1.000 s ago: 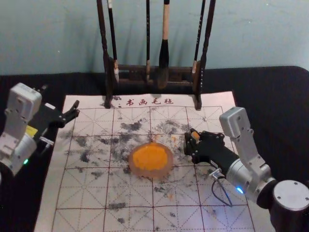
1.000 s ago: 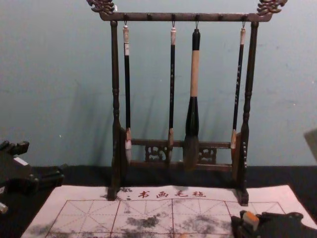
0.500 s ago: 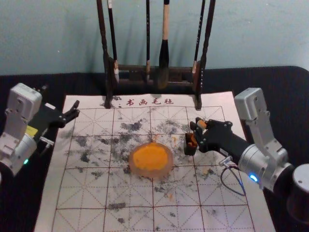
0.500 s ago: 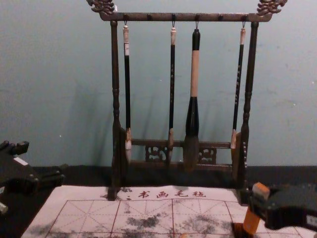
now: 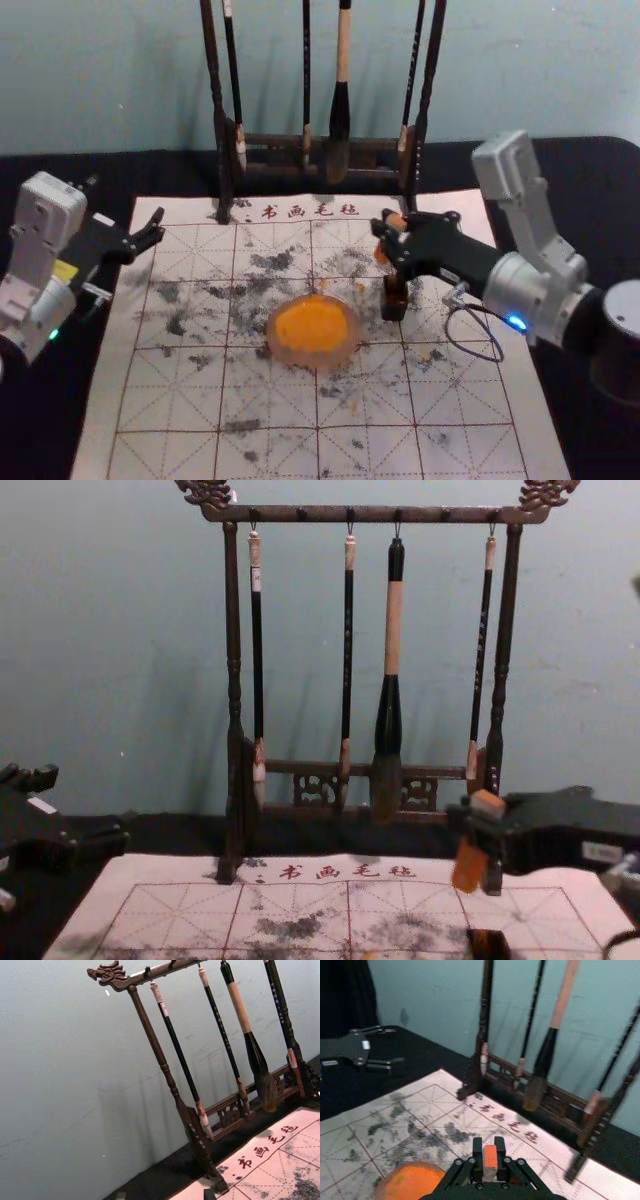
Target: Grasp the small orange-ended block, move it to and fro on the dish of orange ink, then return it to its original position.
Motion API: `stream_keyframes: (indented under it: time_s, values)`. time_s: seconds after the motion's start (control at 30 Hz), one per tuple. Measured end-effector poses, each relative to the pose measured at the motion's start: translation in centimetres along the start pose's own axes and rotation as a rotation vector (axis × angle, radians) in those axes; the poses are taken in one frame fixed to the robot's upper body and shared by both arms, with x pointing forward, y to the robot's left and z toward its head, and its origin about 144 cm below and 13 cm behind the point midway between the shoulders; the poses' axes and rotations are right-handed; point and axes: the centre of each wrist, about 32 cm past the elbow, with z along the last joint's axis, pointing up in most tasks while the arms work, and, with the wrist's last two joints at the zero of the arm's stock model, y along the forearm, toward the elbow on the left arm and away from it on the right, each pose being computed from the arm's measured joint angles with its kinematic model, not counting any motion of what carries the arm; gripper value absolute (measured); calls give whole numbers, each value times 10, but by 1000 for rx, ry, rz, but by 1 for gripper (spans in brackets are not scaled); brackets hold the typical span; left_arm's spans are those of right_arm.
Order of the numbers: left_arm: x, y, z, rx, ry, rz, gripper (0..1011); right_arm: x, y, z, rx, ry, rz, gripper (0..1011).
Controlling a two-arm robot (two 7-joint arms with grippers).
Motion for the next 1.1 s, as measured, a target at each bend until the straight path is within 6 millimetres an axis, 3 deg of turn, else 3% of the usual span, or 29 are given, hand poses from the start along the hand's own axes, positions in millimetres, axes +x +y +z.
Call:
stream_keyframes:
  time_s: [0.57, 1.1]
  values:
    - [0, 0, 0, 0, 0, 0, 1001, 6, 56, 12, -79, 11, 215, 112]
    - [0, 0, 0, 0, 0, 0, 1001, 5, 77, 13, -174, -5, 324, 112]
